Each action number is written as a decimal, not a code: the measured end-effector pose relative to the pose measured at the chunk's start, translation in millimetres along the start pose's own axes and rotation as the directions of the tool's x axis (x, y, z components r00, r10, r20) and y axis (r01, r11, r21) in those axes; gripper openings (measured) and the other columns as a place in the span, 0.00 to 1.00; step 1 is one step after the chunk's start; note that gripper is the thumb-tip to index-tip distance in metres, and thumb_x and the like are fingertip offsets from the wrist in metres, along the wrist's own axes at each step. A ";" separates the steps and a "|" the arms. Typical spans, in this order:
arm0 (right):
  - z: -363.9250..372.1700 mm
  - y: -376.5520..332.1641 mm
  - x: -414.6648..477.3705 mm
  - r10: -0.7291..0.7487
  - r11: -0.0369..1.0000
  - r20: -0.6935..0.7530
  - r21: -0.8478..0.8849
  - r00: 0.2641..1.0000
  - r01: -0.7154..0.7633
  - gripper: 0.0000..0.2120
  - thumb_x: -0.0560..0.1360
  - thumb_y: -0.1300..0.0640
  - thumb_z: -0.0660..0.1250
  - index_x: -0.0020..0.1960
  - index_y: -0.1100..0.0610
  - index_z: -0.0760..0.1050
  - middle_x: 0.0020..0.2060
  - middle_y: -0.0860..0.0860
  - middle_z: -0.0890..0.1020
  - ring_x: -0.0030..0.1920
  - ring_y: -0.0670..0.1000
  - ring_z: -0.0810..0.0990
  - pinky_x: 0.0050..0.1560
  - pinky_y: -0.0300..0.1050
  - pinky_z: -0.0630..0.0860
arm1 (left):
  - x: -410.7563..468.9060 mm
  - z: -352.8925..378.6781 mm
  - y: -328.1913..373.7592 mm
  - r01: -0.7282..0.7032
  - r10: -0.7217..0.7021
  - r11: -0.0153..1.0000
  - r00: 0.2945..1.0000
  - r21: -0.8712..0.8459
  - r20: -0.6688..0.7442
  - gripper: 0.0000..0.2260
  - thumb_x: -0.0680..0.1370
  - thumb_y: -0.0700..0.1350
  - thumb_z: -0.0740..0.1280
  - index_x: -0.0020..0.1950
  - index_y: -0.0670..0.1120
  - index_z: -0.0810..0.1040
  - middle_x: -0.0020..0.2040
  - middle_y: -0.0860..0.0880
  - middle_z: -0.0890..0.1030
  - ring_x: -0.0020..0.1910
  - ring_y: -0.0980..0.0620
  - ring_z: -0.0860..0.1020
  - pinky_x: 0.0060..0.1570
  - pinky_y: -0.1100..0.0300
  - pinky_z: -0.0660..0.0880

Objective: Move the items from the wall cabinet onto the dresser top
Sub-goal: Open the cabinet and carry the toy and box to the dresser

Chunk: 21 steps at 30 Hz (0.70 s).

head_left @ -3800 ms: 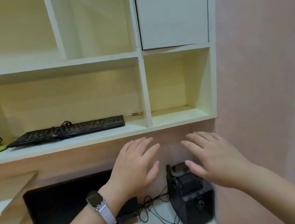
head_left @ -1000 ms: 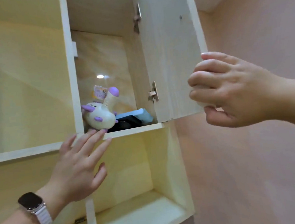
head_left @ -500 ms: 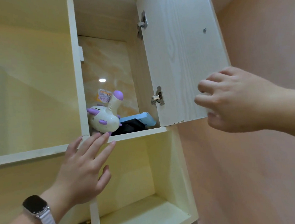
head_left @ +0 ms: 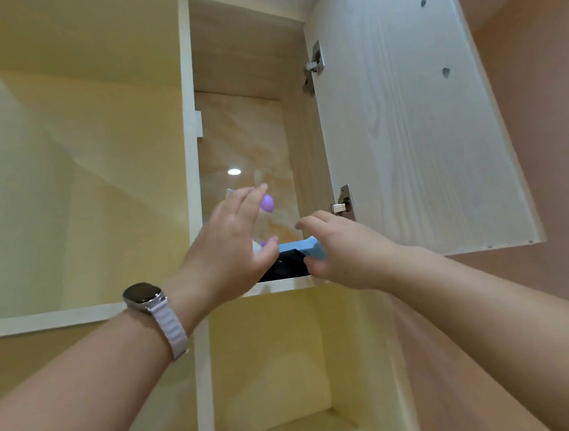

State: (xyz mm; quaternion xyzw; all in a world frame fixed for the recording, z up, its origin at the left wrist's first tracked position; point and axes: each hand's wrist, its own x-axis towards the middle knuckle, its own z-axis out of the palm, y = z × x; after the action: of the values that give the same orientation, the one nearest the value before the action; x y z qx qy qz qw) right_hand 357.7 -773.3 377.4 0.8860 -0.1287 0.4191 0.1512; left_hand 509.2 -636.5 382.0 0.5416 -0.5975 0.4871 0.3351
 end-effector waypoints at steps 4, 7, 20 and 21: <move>12.8 0.1 28.5 0.084 0.995 0.094 0.052 0.992 -0.089 0.29 0.75 0.52 0.64 0.74 0.53 0.59 0.66 0.52 0.69 0.63 0.55 0.72 0.58 0.50 0.73 | 32.5 8.8 0.5 0.207 -0.204 0.977 0.977 -0.049 0.066 0.37 0.75 0.52 0.69 0.79 0.50 0.53 0.57 0.59 0.67 0.64 0.56 0.67 0.56 0.60 0.67; 21.2 3.3 42.5 0.129 0.991 0.195 0.008 0.972 -0.133 0.22 0.74 0.53 0.64 0.66 0.56 0.65 0.58 0.54 0.73 0.55 0.57 0.74 0.52 0.51 0.75 | 47.1 18.7 -0.8 0.306 -0.301 0.952 0.946 -0.029 0.121 0.37 0.74 0.51 0.69 0.78 0.50 0.53 0.55 0.57 0.65 0.62 0.53 0.68 0.47 0.64 0.70; 27.2 9.8 44.5 0.082 0.987 0.108 -0.144 0.991 -0.066 0.05 0.76 0.64 0.59 0.44 0.57 0.66 0.43 0.55 0.68 0.37 0.55 0.69 0.38 0.47 0.67 | 42.9 47.6 -14.7 0.420 -0.433 0.887 0.901 -0.189 -0.027 0.07 0.76 0.45 0.63 0.52 0.55 0.70 0.46 0.50 0.76 0.33 0.50 0.84 0.21 0.52 0.79; 28.6 11.1 43.9 0.075 0.990 0.086 -0.128 0.994 -0.064 0.05 0.76 0.64 0.59 0.44 0.56 0.66 0.43 0.54 0.67 0.40 0.56 0.70 0.38 0.47 0.67 | 42.2 48.1 -14.5 0.405 -0.417 0.899 0.908 -0.166 -0.043 0.06 0.76 0.45 0.62 0.51 0.55 0.70 0.46 0.50 0.76 0.34 0.50 0.84 0.21 0.52 0.78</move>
State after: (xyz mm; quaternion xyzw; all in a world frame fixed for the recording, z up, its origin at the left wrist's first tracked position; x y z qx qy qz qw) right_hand 400.9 -798.7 396.2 0.8878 -0.1921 0.3748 0.1856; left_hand 521.5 -694.6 409.9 0.6087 -0.4921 0.3787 0.4938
